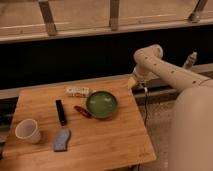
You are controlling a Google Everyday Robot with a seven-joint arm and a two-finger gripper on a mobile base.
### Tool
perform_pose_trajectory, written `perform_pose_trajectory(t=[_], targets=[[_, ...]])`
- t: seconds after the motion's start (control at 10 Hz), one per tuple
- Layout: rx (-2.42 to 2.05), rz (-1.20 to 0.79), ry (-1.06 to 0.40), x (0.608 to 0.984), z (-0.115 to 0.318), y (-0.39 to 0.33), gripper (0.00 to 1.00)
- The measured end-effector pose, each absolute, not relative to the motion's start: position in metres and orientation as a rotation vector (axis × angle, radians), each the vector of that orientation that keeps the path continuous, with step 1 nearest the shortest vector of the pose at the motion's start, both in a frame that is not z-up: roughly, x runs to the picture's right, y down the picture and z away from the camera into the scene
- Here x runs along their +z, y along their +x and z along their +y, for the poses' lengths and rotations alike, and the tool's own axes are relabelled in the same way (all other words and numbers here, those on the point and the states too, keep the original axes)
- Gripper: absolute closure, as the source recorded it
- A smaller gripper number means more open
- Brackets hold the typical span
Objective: Place the white sponge in the ceramic cup
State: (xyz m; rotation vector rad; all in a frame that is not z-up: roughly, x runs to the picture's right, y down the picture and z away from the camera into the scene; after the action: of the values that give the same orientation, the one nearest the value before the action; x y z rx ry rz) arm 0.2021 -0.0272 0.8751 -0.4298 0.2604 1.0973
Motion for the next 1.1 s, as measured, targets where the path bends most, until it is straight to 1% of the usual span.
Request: perform_pose_trajectory(t=[0.7, 0.8, 1.1], targets=[[1.077, 0.236, -0.431, 0.872, -0.029, 0.200, 0.20], [1.050, 0.205, -0.436, 0.866, -0.027, 0.189, 0.20], [0.957, 0.111, -0.466, 0.840, -0.011, 0.120, 0.20]])
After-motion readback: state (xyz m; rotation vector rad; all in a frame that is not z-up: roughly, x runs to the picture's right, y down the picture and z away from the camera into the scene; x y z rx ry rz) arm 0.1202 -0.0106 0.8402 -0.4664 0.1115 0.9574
